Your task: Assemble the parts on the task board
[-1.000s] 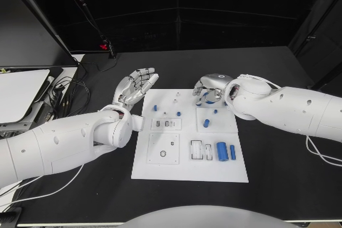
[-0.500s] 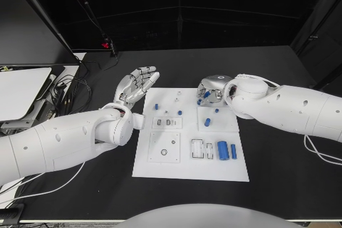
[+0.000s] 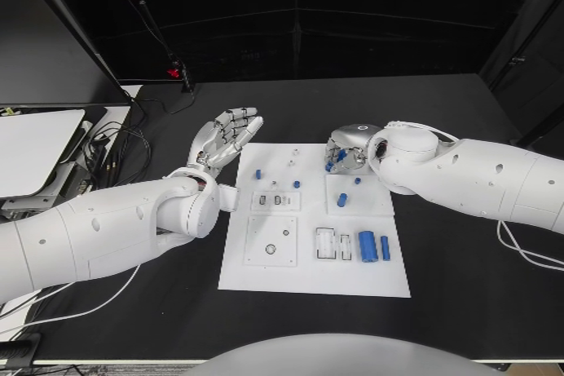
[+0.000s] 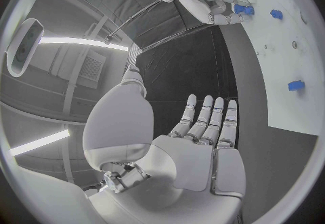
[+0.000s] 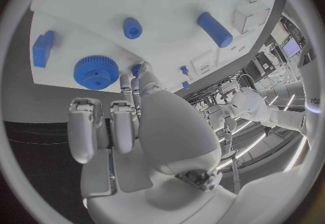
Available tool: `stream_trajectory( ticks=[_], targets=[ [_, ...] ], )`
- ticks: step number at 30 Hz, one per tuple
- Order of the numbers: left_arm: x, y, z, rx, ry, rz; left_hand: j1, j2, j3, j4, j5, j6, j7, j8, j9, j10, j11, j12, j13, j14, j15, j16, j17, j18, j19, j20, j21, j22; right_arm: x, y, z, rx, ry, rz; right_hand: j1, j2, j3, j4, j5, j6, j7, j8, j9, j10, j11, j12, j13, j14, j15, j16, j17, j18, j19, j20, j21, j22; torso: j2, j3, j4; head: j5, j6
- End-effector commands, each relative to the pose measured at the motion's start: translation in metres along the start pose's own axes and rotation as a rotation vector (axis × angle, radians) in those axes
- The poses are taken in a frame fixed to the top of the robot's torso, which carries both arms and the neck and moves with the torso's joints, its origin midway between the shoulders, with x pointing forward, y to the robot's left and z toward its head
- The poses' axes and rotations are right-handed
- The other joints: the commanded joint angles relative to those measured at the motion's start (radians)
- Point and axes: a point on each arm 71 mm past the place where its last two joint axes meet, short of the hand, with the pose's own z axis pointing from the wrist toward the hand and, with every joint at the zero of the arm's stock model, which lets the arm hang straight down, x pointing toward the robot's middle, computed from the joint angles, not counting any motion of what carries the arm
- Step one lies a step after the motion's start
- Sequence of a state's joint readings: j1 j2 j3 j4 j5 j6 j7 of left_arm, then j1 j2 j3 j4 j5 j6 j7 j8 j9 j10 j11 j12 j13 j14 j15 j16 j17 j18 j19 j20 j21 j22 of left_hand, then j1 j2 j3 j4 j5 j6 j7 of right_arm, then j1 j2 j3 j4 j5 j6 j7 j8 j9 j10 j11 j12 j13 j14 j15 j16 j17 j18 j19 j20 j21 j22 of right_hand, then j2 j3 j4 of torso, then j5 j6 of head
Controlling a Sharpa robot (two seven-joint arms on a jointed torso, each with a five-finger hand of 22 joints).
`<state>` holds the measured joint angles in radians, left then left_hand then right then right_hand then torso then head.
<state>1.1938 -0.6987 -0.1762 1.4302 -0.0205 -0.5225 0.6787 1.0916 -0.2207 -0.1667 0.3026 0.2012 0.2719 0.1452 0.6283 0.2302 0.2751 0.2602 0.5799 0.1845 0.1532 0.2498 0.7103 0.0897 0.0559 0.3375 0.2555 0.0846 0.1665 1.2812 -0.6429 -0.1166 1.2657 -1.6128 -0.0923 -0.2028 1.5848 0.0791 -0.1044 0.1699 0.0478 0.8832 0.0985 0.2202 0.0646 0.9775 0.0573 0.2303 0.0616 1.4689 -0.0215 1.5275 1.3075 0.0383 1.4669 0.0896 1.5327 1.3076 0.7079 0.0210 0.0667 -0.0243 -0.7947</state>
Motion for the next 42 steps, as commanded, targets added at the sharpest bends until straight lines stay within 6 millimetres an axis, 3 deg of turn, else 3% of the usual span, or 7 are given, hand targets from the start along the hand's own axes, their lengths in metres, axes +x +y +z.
stream_trajectory(
  ticks=[1,13,23,29,42],
  targets=[
    [0.0,-0.027,-0.004,0.378,0.009,-0.002,0.002,0.012,0.008,0.0,-0.002,0.0,0.153,0.005,-0.002,-0.002,0.006,0.006,-0.002,-0.003,0.006,0.007,-0.001,0.017,-0.001,0.004,0.005,0.002,0.0,0.002,0.001,-0.001,0.015,-0.014,0.009,-0.002,0.001,0.007,0.0,0.01,0.0,-0.007,0.001,0.013,0.001,-0.006,0.0,0.064,0.008,0.0,0.009,-0.019,0.06,0.004,0.004,0.178,-0.001,-0.0003,-0.0003,0.002,-0.002],
    [0.0,-0.027,-0.004,0.377,0.008,0.0,0.006,0.017,0.013,0.0,-0.001,-0.001,0.152,0.007,-0.004,-0.002,0.006,0.008,-0.004,-0.003,0.006,0.008,-0.002,0.018,-0.001,0.004,0.006,0.002,0.002,0.004,0.004,0.0,0.027,-0.016,0.021,0.003,0.01,0.019,0.0,0.023,0.0,-0.021,0.002,0.043,0.0,-0.019,0.0,0.065,0.009,0.0,0.009,-0.019,0.061,0.006,0.004,0.179,-0.002,-0.0006,-0.0009,0.004,-0.007],
    [-0.002,-0.026,-0.004,0.374,0.005,0.003,0.009,0.039,0.03,-0.001,-0.005,-0.001,0.152,0.013,-0.009,-0.003,0.006,0.014,-0.009,-0.004,0.006,0.012,-0.005,0.019,-0.004,0.006,0.008,0.004,0.001,0.005,0.004,-0.019,0.007,-0.015,0.071,0.03,0.047,0.021,0.0,0.131,0.004,0.011,0.017,0.139,-0.006,-0.023,0.0,0.065,0.009,0.001,0.012,-0.021,0.064,0.007,0.007,0.186,-0.003,-0.0005,-0.0004,0.006,-0.005],
    [-0.002,-0.026,-0.004,0.372,0.004,0.005,0.014,0.066,0.051,-0.002,-0.008,-0.001,0.152,0.021,-0.017,-0.005,0.006,0.024,-0.016,-0.005,0.005,0.018,-0.01,0.022,-0.007,0.008,0.012,0.007,-0.005,0.005,0.002,-0.055,-0.097,0.003,0.091,0.017,0.062,0.028,0.0,0.166,0.008,0.003,0.014,0.178,-0.003,-0.056,-0.002,0.067,0.013,0.004,0.026,-0.023,0.069,0.01,0.011,0.197,-0.004,-0.0006,-0.001,0.007,-0.005],
    [-0.002,-0.025,-0.004,0.371,0.002,0.01,0.012,0.06,0.049,-0.001,-0.007,-0.001,0.152,0.025,-0.021,-0.006,0.005,0.029,-0.019,-0.006,0.004,0.021,-0.012,0.023,-0.006,0.007,0.015,0.01,-0.021,0.014,-0.004,-0.137,-0.302,0.063,0.102,0.002,0.077,0.044,0.0,0.182,0.013,-0.016,0.008,0.202,0.003,-0.094,-0.002,0.069,0.018,0.006,0.037,-0.025,0.073,0.013,0.014,0.204,-0.005,-0.0013,-0.0031,0.016,0.009]
  ],
)
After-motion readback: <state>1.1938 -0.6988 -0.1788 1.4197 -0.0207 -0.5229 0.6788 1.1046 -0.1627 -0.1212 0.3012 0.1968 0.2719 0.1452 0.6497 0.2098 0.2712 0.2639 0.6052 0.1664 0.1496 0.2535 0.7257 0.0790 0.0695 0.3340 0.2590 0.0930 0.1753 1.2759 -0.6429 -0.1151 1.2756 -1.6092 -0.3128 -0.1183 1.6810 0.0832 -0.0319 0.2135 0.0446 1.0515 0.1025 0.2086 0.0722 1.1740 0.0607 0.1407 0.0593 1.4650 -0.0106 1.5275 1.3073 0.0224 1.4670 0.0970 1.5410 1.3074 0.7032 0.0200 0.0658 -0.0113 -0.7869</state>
